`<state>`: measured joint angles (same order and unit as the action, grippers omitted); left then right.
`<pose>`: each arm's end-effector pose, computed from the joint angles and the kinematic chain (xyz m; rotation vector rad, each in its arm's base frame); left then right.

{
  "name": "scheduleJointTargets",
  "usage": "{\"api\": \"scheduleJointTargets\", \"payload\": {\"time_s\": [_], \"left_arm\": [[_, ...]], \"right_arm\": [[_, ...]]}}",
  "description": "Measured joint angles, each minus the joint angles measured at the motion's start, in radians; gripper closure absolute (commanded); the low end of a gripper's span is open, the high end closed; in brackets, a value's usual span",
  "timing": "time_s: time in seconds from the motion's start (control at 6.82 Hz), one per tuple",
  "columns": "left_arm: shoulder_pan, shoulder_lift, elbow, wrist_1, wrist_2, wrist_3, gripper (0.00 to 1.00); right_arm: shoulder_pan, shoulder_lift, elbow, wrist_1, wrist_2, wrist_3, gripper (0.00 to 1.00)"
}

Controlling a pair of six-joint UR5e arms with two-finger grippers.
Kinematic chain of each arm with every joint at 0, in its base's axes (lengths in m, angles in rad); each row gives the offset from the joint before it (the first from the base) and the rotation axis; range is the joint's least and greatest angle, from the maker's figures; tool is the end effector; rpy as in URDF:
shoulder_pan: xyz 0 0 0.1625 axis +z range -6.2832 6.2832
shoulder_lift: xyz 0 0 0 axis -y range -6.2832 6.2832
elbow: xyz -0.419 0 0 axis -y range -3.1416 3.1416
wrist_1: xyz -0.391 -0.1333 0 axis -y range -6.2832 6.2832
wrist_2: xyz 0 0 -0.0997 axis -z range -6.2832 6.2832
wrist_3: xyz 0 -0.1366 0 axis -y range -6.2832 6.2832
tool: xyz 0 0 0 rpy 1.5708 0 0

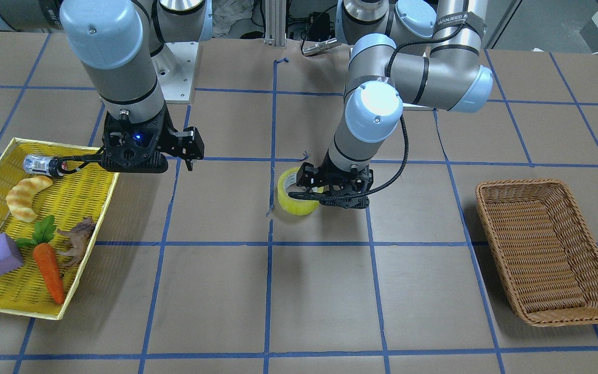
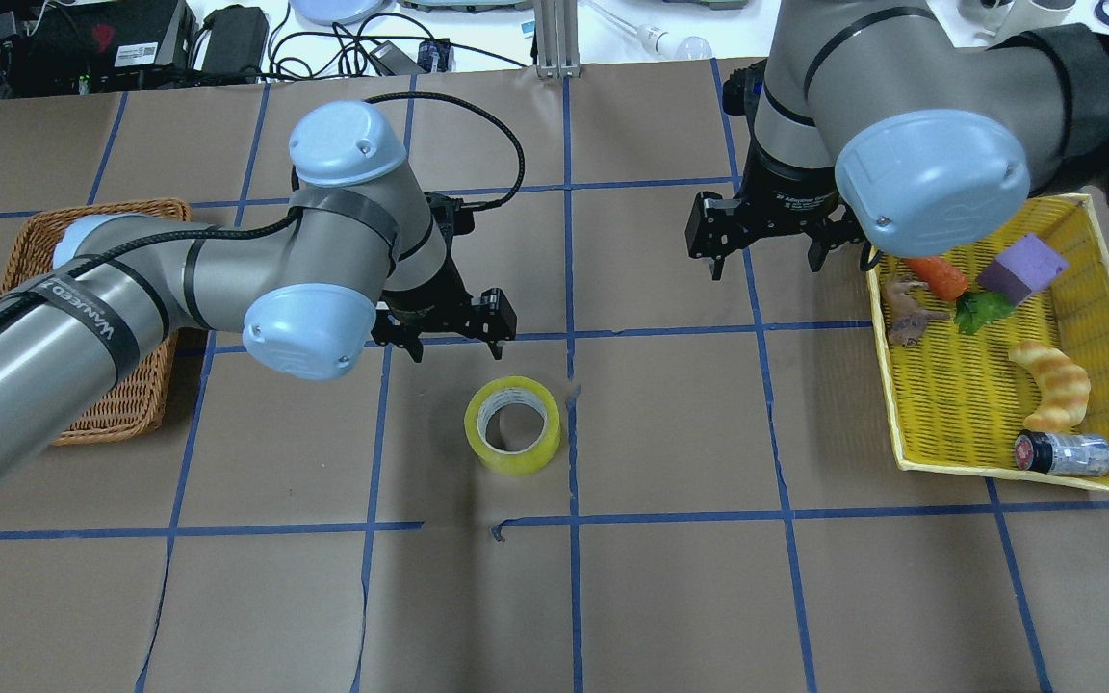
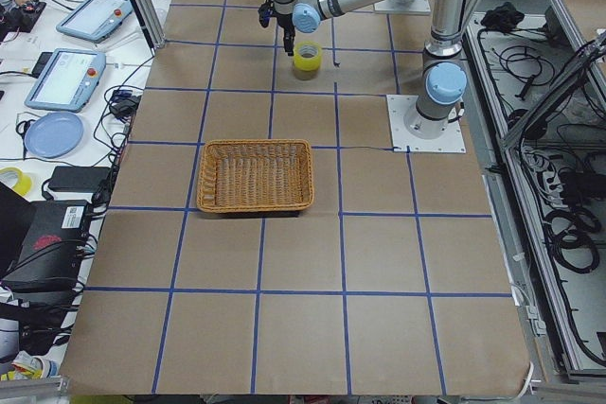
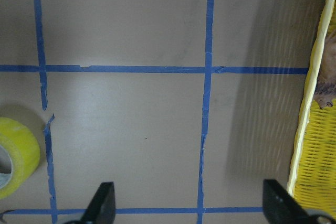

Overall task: Transfer tape with both arms
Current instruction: 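Grasp the tape roll with the left gripper while the right arm withdraws, then carry the tape roll with the left gripper into the wicker basket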

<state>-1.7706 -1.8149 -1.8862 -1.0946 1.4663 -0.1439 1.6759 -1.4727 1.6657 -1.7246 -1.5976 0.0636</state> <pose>-0.2480 -0.4811 0.2179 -0.0786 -3.0481 -0.1525 0.1834 -0.5026 0.3641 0.0654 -3.1104 -0.0572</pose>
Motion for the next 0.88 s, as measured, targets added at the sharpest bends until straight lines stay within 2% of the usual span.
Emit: {"api": "scheduleJointTargets", "payload": {"time_s": [0.44, 0.59, 0.73, 0.88], "left_arm": [[-0.026, -0.020, -0.202, 0.263, 0.007, -0.007, 0.03], [-0.025, -0.034, -0.216, 0.300, 0.008, -0.003, 0.58], [-0.025, -0.047, -0.217, 0.313, 0.008, -0.001, 1.00], [-0.024, -0.052, -0.213, 0.314, 0.009, 0.002, 1.00]], "right_arm": [[-0.053, -0.058, -0.003, 0.042, 0.020, -0.060, 0.00], [-0.057, -0.069, -0.003, 0.059, 0.020, -0.062, 0.00], [-0.056, -0.075, -0.003, 0.068, 0.022, -0.062, 0.00], [-0.054, -0.078, -0.003, 0.068, 0.029, -0.062, 0.00]]}}
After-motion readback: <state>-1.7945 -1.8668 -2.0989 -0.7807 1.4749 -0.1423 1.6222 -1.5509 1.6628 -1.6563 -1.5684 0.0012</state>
